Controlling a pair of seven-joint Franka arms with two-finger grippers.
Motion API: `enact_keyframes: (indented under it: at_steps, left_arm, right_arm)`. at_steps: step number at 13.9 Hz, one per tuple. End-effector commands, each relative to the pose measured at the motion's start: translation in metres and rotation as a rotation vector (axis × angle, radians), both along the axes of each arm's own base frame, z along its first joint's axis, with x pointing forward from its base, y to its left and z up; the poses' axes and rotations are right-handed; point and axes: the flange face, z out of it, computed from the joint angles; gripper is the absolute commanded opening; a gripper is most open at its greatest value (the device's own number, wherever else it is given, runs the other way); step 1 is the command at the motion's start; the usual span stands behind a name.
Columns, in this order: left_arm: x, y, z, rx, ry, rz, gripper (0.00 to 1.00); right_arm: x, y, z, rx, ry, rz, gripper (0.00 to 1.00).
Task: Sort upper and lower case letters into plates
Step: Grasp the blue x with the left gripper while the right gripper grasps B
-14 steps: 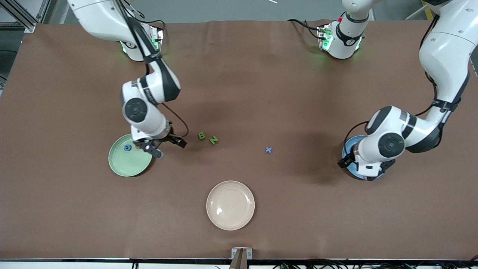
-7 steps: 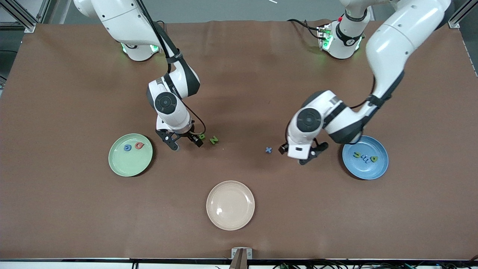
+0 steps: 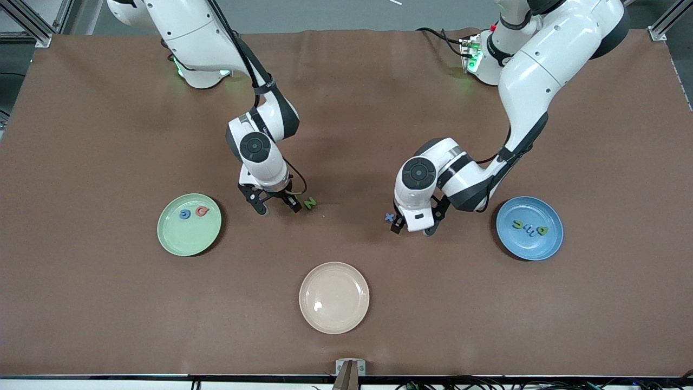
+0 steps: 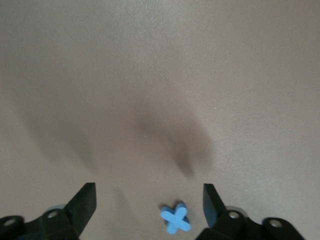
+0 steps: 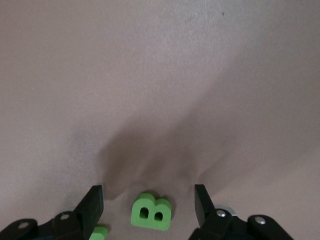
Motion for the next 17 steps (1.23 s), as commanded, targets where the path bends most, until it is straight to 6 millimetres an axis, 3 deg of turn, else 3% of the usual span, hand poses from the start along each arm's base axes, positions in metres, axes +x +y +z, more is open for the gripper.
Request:
enact_keyframes:
  at_steps: [1,3,5,8,11,14,17]
  left_arm:
    - [0.010,-0.013,0.002,-0.028,-0.019,0.105,0.88]
    - [0.007,-0.019,-0.001,-0.032,-0.010,0.109,0.82]
    - [0.005,-0.019,-0.008,-0.034,-0.002,0.108,0.72]
    - [0.002,-0.026,-0.012,-0.058,-0.008,0.128,0.72]
    - [0.001,-0.028,-0.014,-0.057,-0.009,0.123,0.72]
    - [-0.005,-0.034,-0.017,-0.055,-0.003,0.112,0.67]
    - [-0.005,-0.034,-0.021,-0.053,0.000,0.108,0.67]
  right_arm:
    - [-0.004,0.002,-0.003,-0.001,-0.006,-0.018,0.68]
    - [-0.009,0.008,-0.004,-0.002,-0.003,-0.028,0.58]
    - [-0.009,0.008,-0.004,-0.005,0.001,-0.027,0.42]
    - [-0.009,0.008,-0.004,-0.007,0.005,-0.027,0.03]
    - [0.001,-0.001,0.005,-0.001,-0.008,0.002,0.00]
    - [0.032,-0.043,0.032,-0.006,0.008,0.110,0.00]
    - [0.075,-0.117,0.069,-0.002,0.036,0.250,0.00]
